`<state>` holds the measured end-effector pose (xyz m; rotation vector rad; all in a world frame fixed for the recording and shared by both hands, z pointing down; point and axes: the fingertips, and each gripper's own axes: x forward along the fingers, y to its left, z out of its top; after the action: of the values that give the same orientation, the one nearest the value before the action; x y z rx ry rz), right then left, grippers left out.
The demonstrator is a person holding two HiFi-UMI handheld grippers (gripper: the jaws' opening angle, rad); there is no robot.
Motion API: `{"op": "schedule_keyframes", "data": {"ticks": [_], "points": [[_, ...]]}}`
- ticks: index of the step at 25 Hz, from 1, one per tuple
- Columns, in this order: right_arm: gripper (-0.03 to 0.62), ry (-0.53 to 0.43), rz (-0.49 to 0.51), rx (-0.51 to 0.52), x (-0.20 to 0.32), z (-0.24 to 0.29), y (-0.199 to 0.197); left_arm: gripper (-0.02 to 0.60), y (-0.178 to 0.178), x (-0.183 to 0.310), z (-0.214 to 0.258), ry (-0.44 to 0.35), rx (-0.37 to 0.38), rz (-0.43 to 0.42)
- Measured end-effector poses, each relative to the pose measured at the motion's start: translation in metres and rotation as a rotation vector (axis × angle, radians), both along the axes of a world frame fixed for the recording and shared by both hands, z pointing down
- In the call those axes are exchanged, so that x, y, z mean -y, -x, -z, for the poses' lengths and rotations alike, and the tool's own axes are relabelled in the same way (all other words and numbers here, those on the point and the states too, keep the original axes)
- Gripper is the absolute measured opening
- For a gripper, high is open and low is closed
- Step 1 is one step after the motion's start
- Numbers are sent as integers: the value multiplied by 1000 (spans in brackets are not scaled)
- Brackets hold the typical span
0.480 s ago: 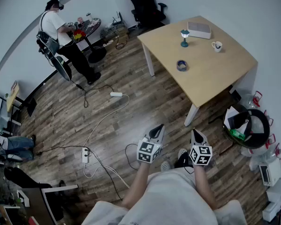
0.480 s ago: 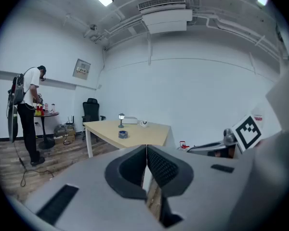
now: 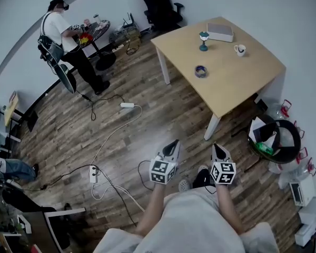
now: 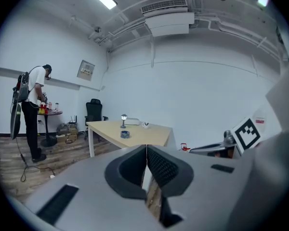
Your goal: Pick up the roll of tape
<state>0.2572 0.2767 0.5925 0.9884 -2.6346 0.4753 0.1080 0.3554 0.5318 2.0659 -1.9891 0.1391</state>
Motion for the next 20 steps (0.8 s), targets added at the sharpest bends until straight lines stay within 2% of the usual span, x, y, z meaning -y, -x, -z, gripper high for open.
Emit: {"op": "schedule_keyframes", "data": {"ticks": [7, 15, 16, 18, 20], "points": [[7, -7, 49, 43, -4, 8, 12, 8, 7, 0, 3, -3, 13, 20], [84, 4, 114, 57, -14, 9, 34, 12, 15, -5, 6, -17, 13, 19], [91, 3, 122, 59, -17, 10, 37, 20, 17, -6, 7, -17, 12, 21], [108, 5, 140, 60, -22, 10, 43, 80, 21, -8, 7, -14, 9, 27], [115, 6, 150, 60, -25, 10, 47, 94, 22, -10, 5, -6, 6, 29]]}}
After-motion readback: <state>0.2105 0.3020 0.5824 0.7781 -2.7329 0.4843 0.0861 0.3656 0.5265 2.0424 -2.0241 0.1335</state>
